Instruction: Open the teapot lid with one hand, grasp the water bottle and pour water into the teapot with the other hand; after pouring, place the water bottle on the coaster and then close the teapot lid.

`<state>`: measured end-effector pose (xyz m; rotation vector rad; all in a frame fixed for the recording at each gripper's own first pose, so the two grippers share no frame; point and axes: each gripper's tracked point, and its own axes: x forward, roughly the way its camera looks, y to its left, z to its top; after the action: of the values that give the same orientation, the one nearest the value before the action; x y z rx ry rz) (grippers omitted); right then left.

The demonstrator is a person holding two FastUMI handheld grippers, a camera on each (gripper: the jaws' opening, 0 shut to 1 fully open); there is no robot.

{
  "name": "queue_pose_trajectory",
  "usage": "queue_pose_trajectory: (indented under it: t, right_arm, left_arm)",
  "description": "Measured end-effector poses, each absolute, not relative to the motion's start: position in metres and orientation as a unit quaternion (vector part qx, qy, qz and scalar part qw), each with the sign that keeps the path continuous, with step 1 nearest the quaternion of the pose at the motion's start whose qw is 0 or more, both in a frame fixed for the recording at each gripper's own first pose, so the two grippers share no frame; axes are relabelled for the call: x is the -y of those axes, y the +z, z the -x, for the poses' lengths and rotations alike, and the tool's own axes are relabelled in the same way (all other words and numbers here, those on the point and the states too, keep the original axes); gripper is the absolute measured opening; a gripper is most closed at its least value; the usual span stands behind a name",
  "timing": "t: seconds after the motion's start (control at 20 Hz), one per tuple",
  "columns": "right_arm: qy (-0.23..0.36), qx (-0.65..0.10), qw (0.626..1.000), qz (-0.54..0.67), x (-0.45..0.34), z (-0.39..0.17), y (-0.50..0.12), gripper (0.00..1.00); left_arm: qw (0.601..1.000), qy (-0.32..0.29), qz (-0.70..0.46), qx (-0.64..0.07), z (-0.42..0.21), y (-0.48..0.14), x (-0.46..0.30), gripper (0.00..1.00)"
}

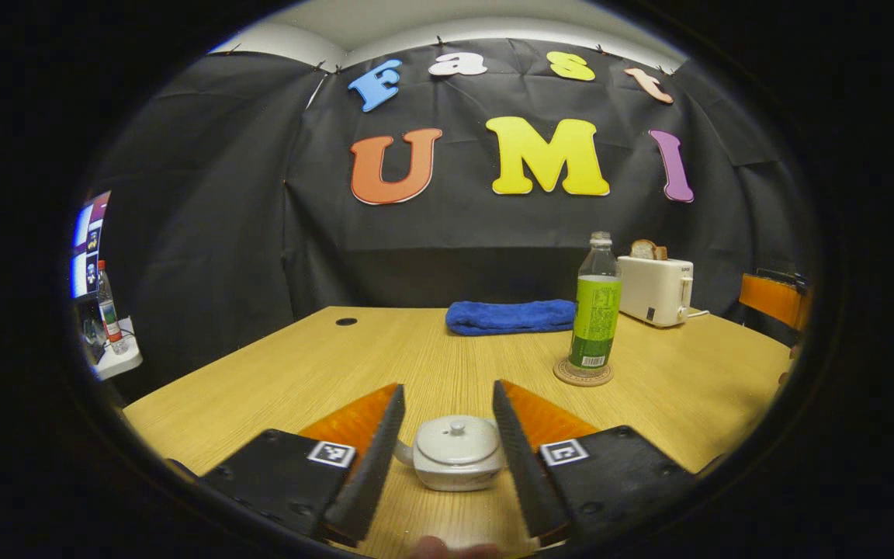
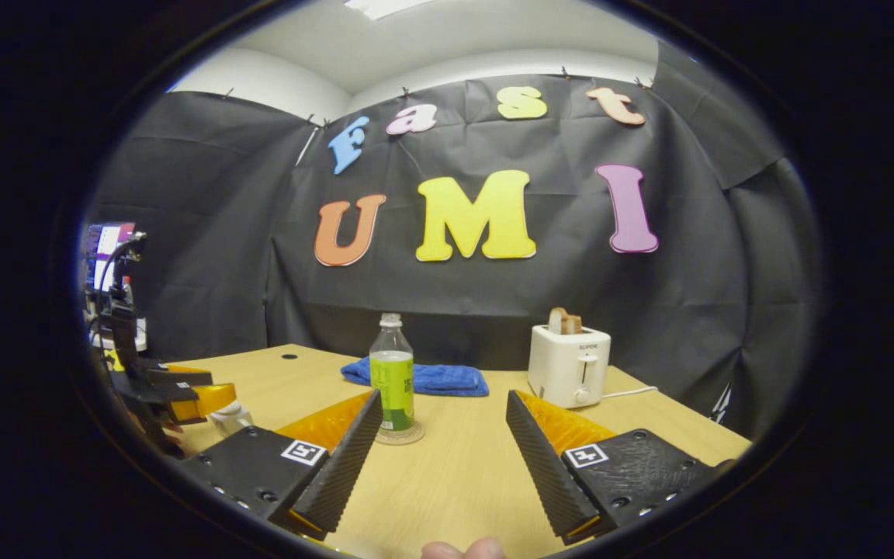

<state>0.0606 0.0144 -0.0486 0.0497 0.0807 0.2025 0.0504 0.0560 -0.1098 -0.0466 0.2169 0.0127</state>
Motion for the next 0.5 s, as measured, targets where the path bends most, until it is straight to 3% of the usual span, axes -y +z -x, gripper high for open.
queue_pose_trajectory:
  t: [0.1,0.5]
  right_arm:
    - [0.092,-0.04,0.995,-0.029,-0.009,-0.057,-0.049,0.95]
    - [0.07,-0.013,0.997,-0.028,0.003,-0.031,-0.022,0.95]
  left_arm:
    - [0.995,0.014,0.03,-0.096,-0.046,-0.095,-0.059,0.99]
    - [0.999,0.023,0.01,-0.023,-0.019,-0.011,-0.038,0.97]
